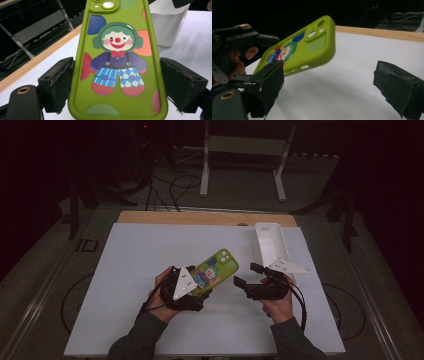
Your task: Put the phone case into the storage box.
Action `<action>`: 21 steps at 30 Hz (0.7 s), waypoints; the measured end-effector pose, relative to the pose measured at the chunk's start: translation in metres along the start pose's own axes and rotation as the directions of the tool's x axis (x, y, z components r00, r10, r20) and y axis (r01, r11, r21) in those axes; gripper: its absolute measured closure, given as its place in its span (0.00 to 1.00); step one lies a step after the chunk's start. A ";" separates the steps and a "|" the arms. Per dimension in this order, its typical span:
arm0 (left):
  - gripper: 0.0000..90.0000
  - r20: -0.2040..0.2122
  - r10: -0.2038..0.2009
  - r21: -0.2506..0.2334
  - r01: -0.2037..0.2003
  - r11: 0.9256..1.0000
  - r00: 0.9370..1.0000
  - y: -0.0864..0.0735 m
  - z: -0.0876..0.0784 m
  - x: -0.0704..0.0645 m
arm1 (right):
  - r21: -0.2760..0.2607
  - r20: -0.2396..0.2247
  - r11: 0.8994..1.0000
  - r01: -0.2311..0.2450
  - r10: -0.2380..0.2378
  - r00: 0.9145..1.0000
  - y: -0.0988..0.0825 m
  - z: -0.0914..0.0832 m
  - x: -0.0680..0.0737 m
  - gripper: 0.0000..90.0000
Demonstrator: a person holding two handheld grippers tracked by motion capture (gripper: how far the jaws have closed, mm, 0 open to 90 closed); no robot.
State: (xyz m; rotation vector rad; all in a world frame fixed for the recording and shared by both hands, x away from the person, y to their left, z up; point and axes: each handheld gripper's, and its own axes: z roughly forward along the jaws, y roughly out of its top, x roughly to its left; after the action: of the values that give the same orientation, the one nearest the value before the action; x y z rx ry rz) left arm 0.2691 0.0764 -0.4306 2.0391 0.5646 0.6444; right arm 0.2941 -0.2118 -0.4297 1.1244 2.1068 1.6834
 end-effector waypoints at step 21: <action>0.18 0.027 0.022 -0.003 -0.021 1.000 0.999 0.003 0.007 -0.008 | -0.003 -0.051 0.999 -0.032 0.031 0.998 0.006 0.009 0.007 0.14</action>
State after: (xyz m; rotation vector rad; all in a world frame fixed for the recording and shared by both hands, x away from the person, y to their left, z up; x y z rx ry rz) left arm 0.2679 0.0659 -0.4334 2.0512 0.5263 0.6286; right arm 0.2972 -0.2001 -0.4254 1.1313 2.1261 1.7470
